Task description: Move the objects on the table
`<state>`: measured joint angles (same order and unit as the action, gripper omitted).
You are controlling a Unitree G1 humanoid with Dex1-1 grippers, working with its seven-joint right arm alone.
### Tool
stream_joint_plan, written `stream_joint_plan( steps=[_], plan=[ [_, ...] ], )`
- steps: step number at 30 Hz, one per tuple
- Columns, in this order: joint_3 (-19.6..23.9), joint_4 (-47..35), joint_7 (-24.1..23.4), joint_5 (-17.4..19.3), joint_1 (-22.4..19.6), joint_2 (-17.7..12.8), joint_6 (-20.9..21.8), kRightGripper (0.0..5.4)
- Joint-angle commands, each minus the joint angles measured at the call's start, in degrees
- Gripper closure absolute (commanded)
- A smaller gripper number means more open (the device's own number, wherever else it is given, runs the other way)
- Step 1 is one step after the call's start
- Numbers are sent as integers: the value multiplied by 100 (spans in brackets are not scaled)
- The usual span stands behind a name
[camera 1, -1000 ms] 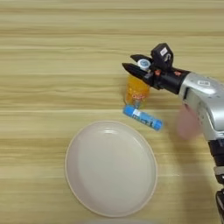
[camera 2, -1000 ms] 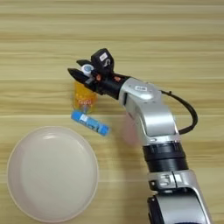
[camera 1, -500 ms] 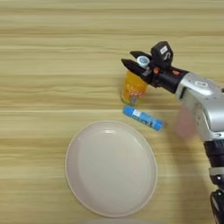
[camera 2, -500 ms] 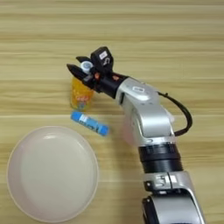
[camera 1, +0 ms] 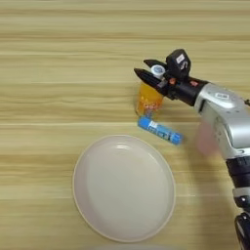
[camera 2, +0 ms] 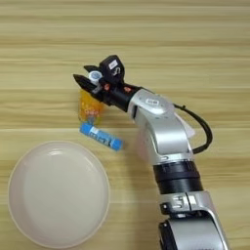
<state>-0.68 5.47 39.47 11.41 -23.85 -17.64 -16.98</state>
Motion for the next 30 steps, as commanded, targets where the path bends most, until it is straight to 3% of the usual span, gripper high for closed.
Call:
stream_joint_plan(
  steps=[1,9,23,30],
  plan=[
    [33,-99,-60,-23,-360,-131,130,294],
    [109,-78,-76,32,-419,-111,230,203],
    [608,-348,-152,623,-556,87,485,3],
    [773,-572,-138,909,-564,112,526,3]
  ],
)
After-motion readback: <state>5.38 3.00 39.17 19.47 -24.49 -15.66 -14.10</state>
